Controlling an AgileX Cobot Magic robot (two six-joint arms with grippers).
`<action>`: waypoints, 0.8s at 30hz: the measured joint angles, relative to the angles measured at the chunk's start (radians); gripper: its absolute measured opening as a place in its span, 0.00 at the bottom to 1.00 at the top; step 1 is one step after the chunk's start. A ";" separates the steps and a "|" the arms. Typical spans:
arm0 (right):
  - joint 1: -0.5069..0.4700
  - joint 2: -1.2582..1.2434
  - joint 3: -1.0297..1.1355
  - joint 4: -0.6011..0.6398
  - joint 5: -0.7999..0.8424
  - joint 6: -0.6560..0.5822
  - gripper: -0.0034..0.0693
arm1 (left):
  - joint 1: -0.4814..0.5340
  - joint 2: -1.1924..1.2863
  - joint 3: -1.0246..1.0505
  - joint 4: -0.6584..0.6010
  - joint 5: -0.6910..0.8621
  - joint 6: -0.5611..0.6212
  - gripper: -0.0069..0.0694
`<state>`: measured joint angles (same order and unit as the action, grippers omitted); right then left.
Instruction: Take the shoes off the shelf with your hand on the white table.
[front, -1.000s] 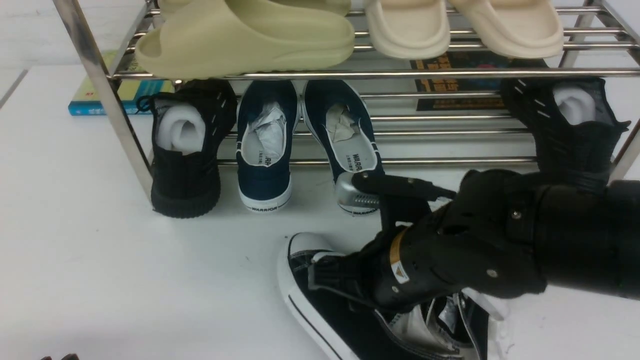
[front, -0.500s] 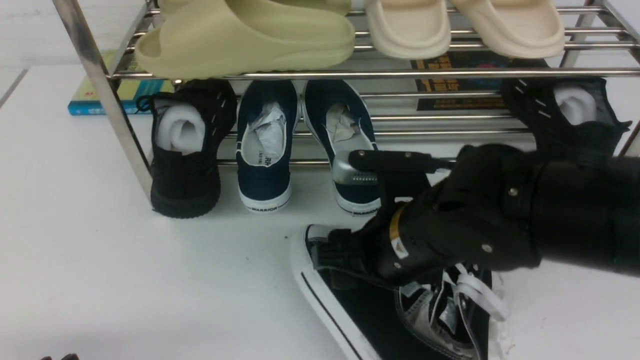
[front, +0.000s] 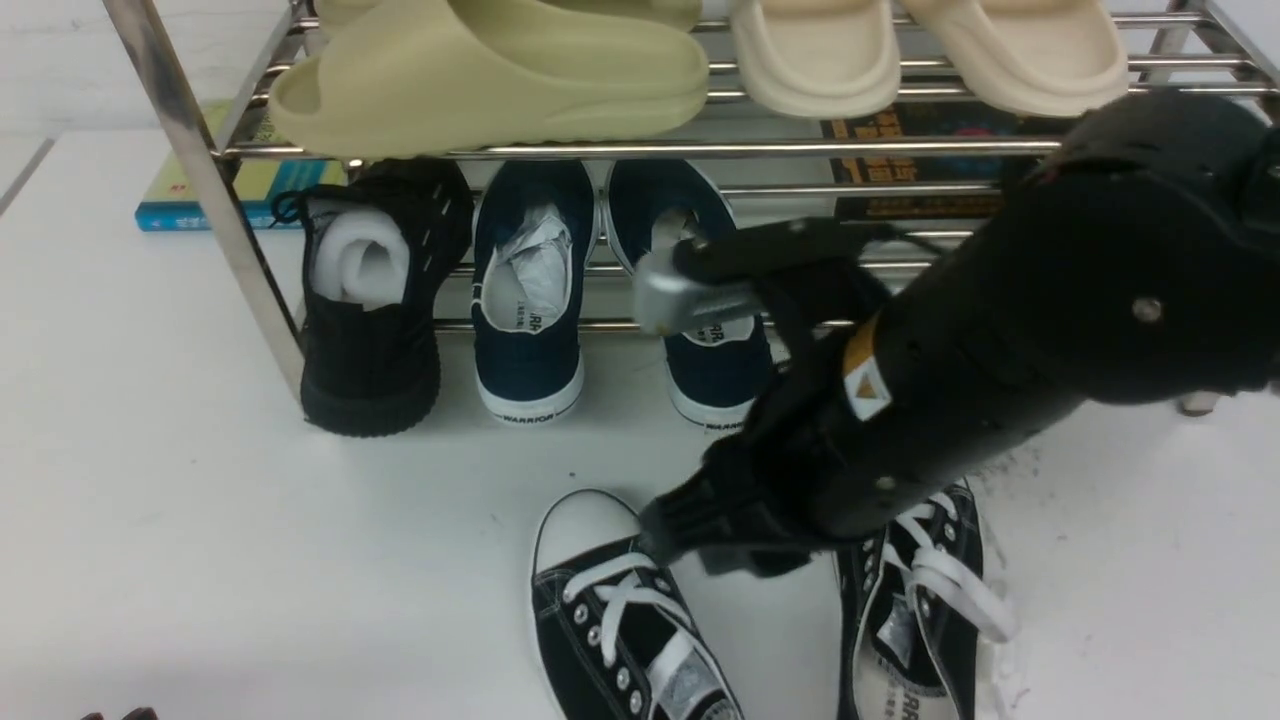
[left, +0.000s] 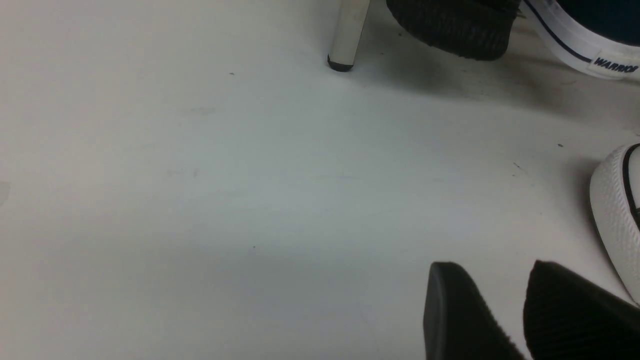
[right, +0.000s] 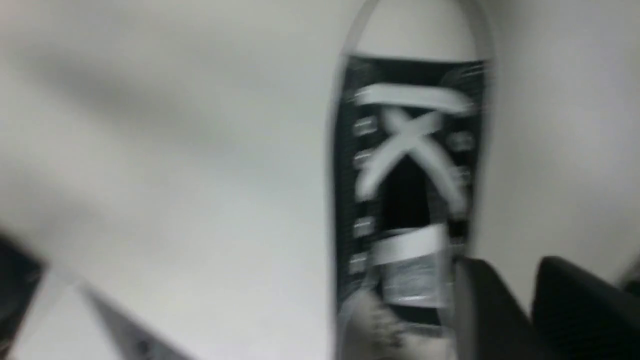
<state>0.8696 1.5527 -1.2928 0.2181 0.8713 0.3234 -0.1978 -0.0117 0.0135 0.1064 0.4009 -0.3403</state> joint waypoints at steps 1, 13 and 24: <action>0.000 0.012 0.000 0.046 -0.012 -0.044 0.17 | 0.000 0.000 0.000 0.000 0.000 0.000 0.41; 0.074 0.361 -0.054 0.622 -0.206 -0.689 0.05 | 0.000 0.000 0.000 0.000 0.000 0.000 0.41; 0.075 0.514 -0.114 0.400 -0.337 -0.631 0.05 | 0.000 0.000 0.000 0.000 0.000 0.000 0.41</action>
<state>0.9449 2.0669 -1.4064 0.6179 0.5341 -0.3080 -0.1978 -0.0117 0.0135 0.1064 0.4009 -0.3403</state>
